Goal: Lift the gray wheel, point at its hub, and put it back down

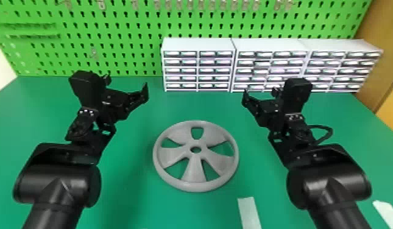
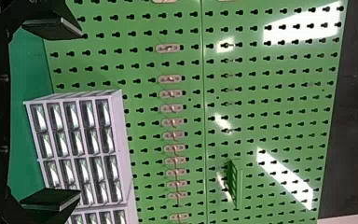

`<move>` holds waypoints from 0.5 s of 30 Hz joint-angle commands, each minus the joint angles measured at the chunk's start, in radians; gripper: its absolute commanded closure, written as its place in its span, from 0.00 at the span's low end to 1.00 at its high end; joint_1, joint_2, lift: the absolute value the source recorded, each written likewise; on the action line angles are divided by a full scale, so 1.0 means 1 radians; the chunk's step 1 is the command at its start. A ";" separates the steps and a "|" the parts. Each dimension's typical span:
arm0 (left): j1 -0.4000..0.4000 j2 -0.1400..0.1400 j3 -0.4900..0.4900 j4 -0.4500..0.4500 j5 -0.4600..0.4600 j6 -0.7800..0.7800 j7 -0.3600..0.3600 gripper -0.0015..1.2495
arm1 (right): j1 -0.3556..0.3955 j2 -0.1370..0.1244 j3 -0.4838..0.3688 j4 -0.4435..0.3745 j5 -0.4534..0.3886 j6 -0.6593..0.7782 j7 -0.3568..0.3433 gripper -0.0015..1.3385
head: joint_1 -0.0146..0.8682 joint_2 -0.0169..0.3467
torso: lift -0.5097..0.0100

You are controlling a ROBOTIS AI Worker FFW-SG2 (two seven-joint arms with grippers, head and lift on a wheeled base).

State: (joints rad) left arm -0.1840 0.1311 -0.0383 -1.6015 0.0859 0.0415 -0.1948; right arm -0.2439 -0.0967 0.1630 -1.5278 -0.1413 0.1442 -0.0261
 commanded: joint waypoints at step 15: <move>0.000 -0.001 0.000 0.000 0.005 0.000 0.000 0.07 | -0.002 0.002 0.003 0.000 -0.007 0.000 0.000 0.27 | 0.80 0.18 | 0.81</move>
State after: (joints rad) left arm -0.1841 0.1303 -0.0388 -1.6015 0.0897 0.0414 -0.1948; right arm -0.2454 -0.0951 0.1650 -1.5278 -0.1446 0.1441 -0.0261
